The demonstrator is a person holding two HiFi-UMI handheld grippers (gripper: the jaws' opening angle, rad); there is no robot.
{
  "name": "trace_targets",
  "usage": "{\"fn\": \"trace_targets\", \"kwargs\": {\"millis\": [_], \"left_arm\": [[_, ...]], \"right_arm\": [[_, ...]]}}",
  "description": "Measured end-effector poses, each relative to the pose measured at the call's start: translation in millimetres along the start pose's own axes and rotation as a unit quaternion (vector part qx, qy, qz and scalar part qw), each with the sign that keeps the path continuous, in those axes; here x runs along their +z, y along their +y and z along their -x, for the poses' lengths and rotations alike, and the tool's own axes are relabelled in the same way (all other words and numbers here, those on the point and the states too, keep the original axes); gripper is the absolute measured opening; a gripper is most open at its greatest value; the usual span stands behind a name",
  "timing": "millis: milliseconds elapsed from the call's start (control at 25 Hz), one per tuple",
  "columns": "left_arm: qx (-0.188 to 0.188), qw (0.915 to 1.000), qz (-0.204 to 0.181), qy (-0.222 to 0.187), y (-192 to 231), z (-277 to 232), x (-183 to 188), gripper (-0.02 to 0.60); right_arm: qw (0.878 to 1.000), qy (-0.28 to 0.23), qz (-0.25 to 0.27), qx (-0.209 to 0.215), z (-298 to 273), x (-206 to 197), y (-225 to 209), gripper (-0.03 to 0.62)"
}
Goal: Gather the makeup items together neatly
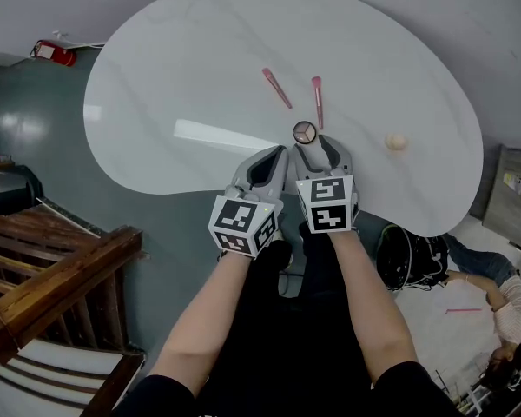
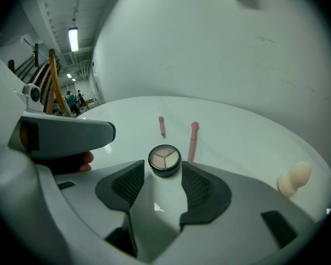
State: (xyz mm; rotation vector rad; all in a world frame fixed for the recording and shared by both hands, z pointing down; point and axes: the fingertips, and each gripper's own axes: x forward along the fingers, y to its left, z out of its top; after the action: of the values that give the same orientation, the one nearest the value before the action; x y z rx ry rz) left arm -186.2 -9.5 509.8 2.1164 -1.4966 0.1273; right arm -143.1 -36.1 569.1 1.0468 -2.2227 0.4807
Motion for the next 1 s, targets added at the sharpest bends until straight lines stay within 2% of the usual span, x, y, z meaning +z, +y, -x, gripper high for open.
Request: {"fn": "trace_targets", "kwargs": {"millis": [160, 520, 1000], "left_arm": [[-0.001, 1.0000, 0.000, 0.000, 0.9, -2.5, -1.3, 0.008], [0.000, 1.0000, 0.001, -0.001, 3.8, -1.4, -0.3, 0.008], [-0.007, 0.9999, -0.005, 0.006, -14.0, 7.8, 1.7, 0.008]], "right_arm": [[1.000, 0.006, 0.004, -0.003, -7.4, 3.2, 0.3, 0.233], [0.999, 0.041, 0.032, -0.015, -16.1, 6.2, 0.1, 0.218], [1.000, 0.005, 0.009, 0.001, 13.4, 11.4, 2.2, 0.216]]}}
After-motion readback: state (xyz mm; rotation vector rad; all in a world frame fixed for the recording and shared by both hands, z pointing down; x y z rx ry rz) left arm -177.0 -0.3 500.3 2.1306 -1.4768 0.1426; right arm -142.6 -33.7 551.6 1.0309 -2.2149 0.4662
